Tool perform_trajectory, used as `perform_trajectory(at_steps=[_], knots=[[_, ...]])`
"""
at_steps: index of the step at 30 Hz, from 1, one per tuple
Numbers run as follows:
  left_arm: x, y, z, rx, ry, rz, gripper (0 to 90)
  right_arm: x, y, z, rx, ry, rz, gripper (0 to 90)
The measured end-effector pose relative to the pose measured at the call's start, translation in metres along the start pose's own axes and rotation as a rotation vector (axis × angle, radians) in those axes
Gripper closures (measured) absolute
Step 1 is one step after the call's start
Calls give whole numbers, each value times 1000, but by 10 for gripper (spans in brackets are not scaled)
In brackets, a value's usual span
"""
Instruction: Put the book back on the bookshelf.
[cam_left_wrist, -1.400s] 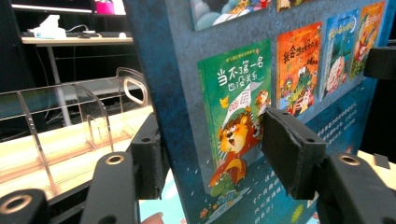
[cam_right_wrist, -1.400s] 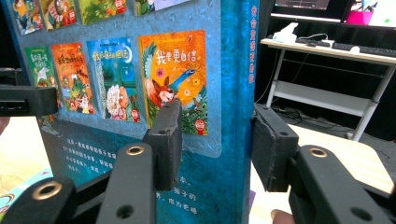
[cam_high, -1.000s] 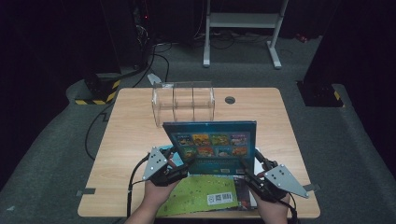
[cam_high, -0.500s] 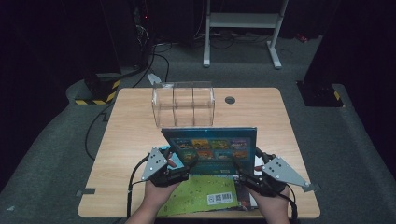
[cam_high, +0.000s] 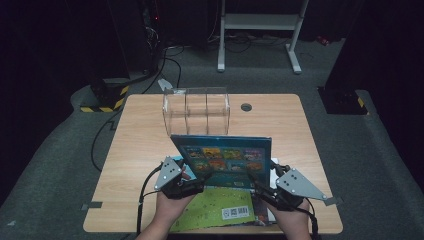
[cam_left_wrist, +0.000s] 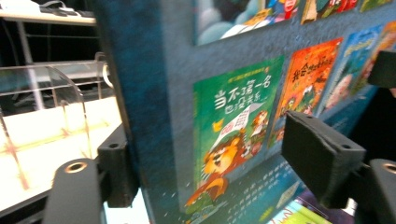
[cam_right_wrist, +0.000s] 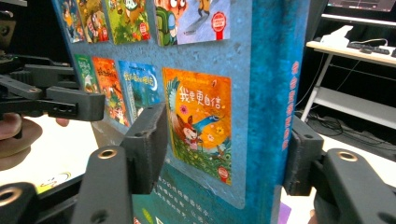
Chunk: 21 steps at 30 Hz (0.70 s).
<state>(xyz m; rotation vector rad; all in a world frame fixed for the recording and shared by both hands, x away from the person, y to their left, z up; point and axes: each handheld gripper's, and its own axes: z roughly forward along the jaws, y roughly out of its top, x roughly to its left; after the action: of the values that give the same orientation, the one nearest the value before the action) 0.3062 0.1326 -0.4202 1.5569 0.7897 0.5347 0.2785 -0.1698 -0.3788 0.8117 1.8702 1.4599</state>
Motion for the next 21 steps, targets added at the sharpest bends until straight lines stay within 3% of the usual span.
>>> perform_trajectory(at_steps=[6,12,16,19,21], knots=[[0,1,2,15,18,21,207,0,-3,-6,-30,10,-16,558],[8,2,1,31,-7,16,167,3,-9,-16,-65,113,-40,704],[13,2,0,37,-13,21,158,5,-10,-18,-67,146,-48,739],[19,-1,-4,36,46,17,208,6,-10,-20,-64,184,-35,797],[22,-1,-5,39,55,4,209,6,-11,-20,-69,187,-20,824]])
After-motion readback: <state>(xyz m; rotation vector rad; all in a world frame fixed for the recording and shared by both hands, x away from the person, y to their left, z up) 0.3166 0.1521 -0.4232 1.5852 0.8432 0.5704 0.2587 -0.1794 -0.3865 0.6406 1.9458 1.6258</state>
